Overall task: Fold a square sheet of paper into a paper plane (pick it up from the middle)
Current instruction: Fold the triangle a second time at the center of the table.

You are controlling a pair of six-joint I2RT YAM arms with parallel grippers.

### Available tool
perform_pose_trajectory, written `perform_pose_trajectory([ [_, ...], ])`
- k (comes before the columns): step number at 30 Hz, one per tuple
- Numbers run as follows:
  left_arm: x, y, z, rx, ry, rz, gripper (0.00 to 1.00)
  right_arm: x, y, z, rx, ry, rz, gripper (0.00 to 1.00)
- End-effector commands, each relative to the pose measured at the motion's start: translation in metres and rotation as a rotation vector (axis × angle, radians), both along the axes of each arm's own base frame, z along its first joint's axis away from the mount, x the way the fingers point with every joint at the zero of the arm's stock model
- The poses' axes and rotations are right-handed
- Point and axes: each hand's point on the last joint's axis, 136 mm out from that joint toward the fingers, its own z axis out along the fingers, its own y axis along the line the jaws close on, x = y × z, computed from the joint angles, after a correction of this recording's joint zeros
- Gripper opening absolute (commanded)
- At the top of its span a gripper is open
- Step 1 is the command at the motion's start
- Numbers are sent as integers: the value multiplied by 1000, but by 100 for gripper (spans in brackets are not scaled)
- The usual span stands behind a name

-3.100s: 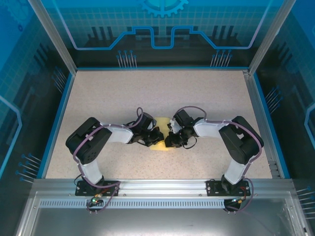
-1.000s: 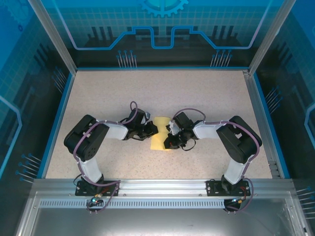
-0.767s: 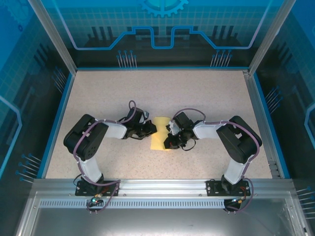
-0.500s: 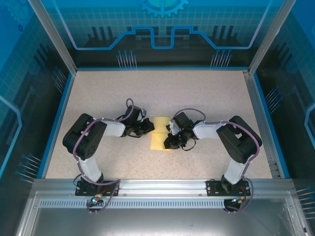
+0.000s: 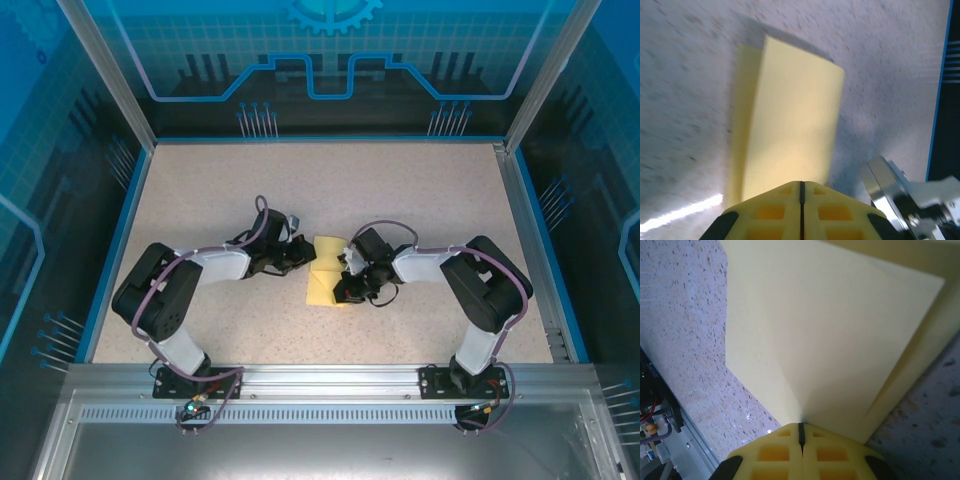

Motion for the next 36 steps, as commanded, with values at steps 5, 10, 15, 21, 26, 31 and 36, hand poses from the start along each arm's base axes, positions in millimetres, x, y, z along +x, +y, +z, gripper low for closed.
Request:
perform_pose_trajectory([
  [5,-29,-16,-4,-67,54,-56,6,-19,-32,-27,-161,106,-39,2],
  [10,-40,-27,-18,-66,90,-109,6,-19,-33,-26,-166,104,-39,2],
  [15,-42,-15,-42,22,112,-80,6,-18,-32,-23,-158,97,-42,2],
  [21,-37,8,-66,169,130,-10,5,-9,-23,-6,-115,54,-34,4],
  [26,-37,12,-70,186,130,0,5,0,-12,10,-72,27,-24,4],
  [31,-39,10,-71,181,135,-13,5,13,9,42,17,-28,-9,6],
  [36,-39,5,-72,147,145,-19,5,26,19,52,17,-57,-15,7],
])
